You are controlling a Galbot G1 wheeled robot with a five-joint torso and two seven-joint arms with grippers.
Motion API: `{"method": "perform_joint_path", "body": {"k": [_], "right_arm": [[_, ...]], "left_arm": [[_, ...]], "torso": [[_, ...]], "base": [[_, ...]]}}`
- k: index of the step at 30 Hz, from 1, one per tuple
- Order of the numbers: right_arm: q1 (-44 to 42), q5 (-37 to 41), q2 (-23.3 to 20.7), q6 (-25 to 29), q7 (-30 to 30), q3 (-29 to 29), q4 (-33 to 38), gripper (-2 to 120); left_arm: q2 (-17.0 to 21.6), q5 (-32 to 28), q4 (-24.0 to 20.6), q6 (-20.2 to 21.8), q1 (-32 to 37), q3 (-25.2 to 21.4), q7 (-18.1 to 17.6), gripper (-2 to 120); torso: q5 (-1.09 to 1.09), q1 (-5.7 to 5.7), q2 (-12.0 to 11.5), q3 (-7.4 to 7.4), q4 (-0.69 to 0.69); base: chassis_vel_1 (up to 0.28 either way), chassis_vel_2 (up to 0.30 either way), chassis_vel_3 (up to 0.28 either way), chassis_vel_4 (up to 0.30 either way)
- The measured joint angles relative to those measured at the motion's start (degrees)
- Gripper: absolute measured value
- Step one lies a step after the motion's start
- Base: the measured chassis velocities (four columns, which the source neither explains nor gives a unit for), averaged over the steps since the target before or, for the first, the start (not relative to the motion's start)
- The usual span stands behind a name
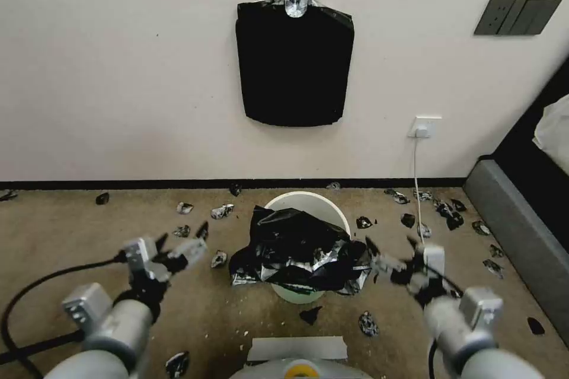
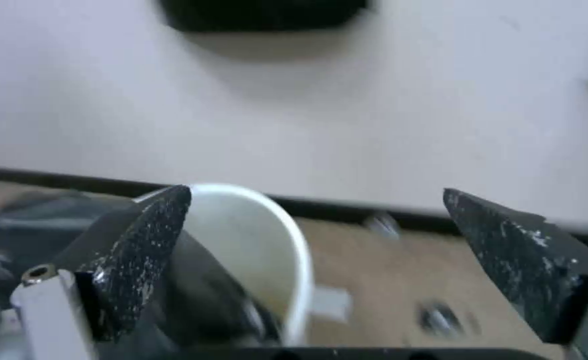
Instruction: Place a trash bag onto the trash bin.
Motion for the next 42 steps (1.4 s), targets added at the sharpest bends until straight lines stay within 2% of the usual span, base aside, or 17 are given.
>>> {"method": "perform_joint_path", "body": {"k": [3, 5, 7, 10, 11, 13, 16, 17, 18, 20, 21, 24, 29, 32, 35, 40, 42], "right_arm": [[1.4, 0.7, -0.8, -0.3, -1.2, 0.0, -0.3, 100], [11.0, 3.7, -5.0, -4.4, -7.9, -1.7, -3.5, 100], [14.6, 4.5, -6.1, -5.8, -9.7, -2.9, -4.9, 100], [28.2, 6.3, -9.7, -11.1, -16.6, -10.7, -13.0, 100], [28.2, 6.3, -9.7, -11.1, -16.6, -10.7, -13.0, 100], [37.3, 6.5, -10.8, -13.6, -21.1, -16.1, -18.9, 100], [44.4, 6.5, -11.1, -15.0, -24.6, -21.9, -23.5, 100], [50.3, 6.5, -10.8, -15.5, -27.4, -27.1, -27.6, 100], [50.3, 6.5, -10.8, -15.5, -27.4, -27.1, -27.6, 100], [55.8, 6.4, -9.6, -16.0, -30.6, -32.9, -32.8, 100], [55.8, 6.4, -9.6, -16.0, -30.6, -32.9, -32.8, 100], [63.7, 4.8, -6.8, -15.7, -35.0, -39.9, -42.0, 100], [67.1, 2.2, -5.2, -14.4, -38.4, -43.2, -46.5, 98], [68.9, 1.6, -4.4, -14.0, -39.3, -45.1, -48.8, 92], [70.6, 0.8, -3.4, -13.1, -40.7, -47.6, -51.7, 76], [71.1, 1.0, -3.0, -13.0, -41.0, -48.3, -52.3, 63], [71.4, 1.0, -2.9, -12.9, -41.0, -48.9, -52.5, 52]], "left_arm": [[-0.3, 1.2, 0.2, -0.6, 0.0, 0.0, 0.6, 100], [-2.1, 9.9, 1.4, -4.9, 1.9, 0.9, 5.1, 100], [-2.4, 11.8, 1.6, -5.9, 2.5, 1.3, 6.0, 100], [-4.0, 18.2, 2.8, -8.9, 4.5, 2.0, 7.4, 100], [-4.0, 18.2, 2.8, -8.9, 4.5, 2.0, 7.4, 100], [-5.2, 20.5, 3.2, -10.0, 5.3, 1.7, 7.6, 100], [-5.9, 21.5, 3.0, -10.8, 6.1, 1.2, 8.5, 100], [-6.6, 23.1, 2.8, -11.9, 6.7, 0.8, 9.8, 100], [-6.6, 23.1, 2.8, -11.9, 6.7, 0.8, 9.8, 100], [-7.1, 25.3, 2.7, -13.1, 7.3, 0.4, 11.0, 100], [-7.1, 25.3, 2.7, -13.1, 7.3, 0.4, 11.0, 100], [-7.7, 27.7, 2.5, -14.8, 8.0, -0.2, 12.1, 100], [-8.4, 28.6, 2.5, -15.3, 8.2, -0.2, 12.2, 100], [-8.8, 28.8, 2.5, -15.4, 8.3, 0.0, 12.2, 100], [-8.7, 28.6, 2.3, -15.1, 8.2, 0.4, 12.0, 100], [-8.5, 28.2, 2.2, -14.9, 8.0, 0.4, 11.8, 100], [-8.4, 27.9, 2.4, -14.9, 7.8, 0.3, 11.7, 100]], "torso": [[0.0, 0.0, 0.0, 0.0, 0.0], [0.02, 0.0, 0.0, 0.0, 0.01], [0.02, 0.0, 0.0, 0.0, 0.01], [0.02, 0.0, 0.0, 0.01, 0.01], [0.02, 0.0, 0.0, 0.01, 0.01], [0.01, 0.0, 0.0, 0.01, 0.02], [0.02, 0.0, 0.0, 0.01, 0.02], [0.0, 0.0, 0.0, 0.01, 0.03], [0.0, 0.0, 0.0, 0.01, 0.03], [0.01, 0.0, 0.0, 0.01, 0.01], [0.01, 0.0, 0.0, 0.01, 0.01], [0.01, 0.0, 0.0, 0.01, 0.02], [0.02, 0.0, 0.0, 0.01, 0.01], [-0.02, 0.0, 0.0, 0.01, 0.02], [0.0, 0.0, 0.0, 0.01, 0.01], [0.0, 0.0, 0.0, 0.01, 0.02], [-0.01, 0.0, 0.0, 0.0, 0.01]], "base": [[0.0, 0.0, 0.0, 0.0], [0.0, 0.0, 0.0, 0.0], [0.0, 0.0, 0.0, 0.0], [0.0, 0.0, 0.0, 0.0], [0.0, 0.0, 0.0, 0.0], [0.0, 0.0, 0.0, 0.0], [0.0, 0.0, 0.0, 0.0], [0.0, 0.0, 0.0, 0.0], [0.0, 0.0, 0.0, 0.0], [0.0, 0.0, 0.0, 0.0], [0.0, 0.0, 0.0, 0.0], [0.0, 0.0, 0.0, 0.0], [0.0, 0.0, 0.0, 0.0], [0.0, 0.0, 0.0, 0.0], [0.0, 0.0, 0.0, 0.0], [0.0, 0.0, 0.0, 0.0], [0.0, 0.0, 0.0, 0.0]]}}
